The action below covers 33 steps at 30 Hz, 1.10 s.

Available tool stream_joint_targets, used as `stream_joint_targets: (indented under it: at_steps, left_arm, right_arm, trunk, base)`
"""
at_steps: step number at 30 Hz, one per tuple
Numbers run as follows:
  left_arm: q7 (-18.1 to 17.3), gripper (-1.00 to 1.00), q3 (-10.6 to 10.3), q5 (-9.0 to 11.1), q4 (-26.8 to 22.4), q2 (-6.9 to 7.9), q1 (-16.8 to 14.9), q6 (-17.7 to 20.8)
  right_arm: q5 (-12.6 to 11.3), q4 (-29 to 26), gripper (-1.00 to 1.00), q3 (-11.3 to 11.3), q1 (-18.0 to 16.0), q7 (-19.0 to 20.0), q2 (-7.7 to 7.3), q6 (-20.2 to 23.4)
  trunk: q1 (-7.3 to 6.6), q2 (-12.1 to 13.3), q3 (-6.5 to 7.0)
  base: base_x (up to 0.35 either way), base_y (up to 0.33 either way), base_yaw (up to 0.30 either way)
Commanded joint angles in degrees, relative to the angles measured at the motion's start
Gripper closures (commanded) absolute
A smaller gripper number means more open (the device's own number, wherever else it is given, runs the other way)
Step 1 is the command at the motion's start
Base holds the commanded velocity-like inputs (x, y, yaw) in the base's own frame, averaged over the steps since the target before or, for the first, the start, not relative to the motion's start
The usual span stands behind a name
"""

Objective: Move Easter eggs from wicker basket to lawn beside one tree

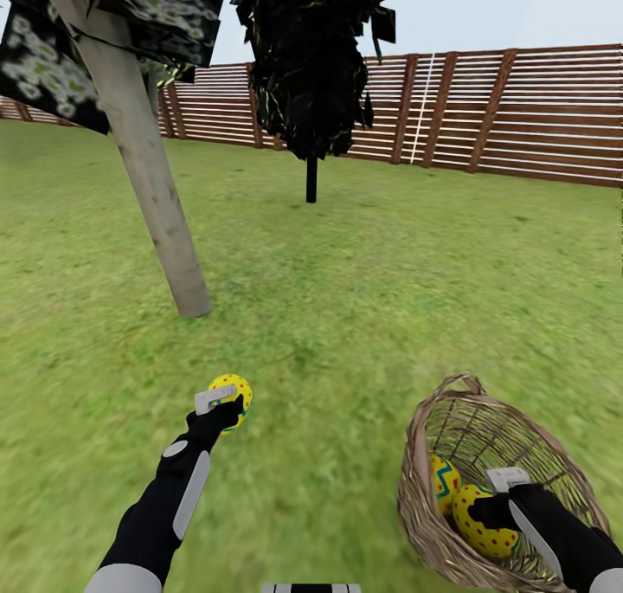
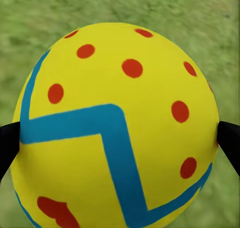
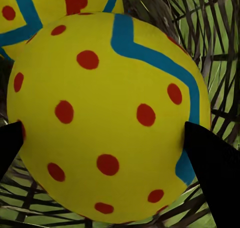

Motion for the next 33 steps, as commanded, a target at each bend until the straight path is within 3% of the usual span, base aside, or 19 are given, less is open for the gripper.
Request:
stream_joint_targets:
  at_steps: [1, 25, 30, 33]
  left_arm:
    - [0.20, 1.00, 0.05, 0.65, -0.06, -0.03, -0.01, 0.32]
    - [0.21, 1.00, -0.09, 0.58, 2.82, -0.29, -0.01, 0.33]
    - [0.47, 1.00, -0.04, 0.64, 3.58, -1.19, -0.01, 0.34]
    - [0.63, 1.00, -0.06, 0.67, 3.41, -2.46, -0.01, 0.52]
  right_arm:
    - [-0.21, -0.07, 1.00, 0.26, -0.03, 0.00, -0.08, 0.23]
    - [-0.21, -0.07, 1.00, 0.26, -0.03, 0.00, -0.07, 0.23]
    - [-0.21, -0.07, 1.00, 0.26, -0.04, 0.00, -0.09, 0.23]
    - [-0.22, -0.15, 1.00, -0.09, -0.05, 0.08, -0.24, 0.30]
  trunk:
    - [-0.03, 0.00, 0.18]
    - [-0.65, 0.32, 5.49]
    - [-0.78, 0.38, 6.60]
    - [-0.86, 0.42, 7.27]
  base:
    - [0.000, 0.000, 0.000]
    - [0.000, 0.000, 0.000]
    - [0.000, 0.000, 0.000]
    - [0.000, 0.000, 0.000]
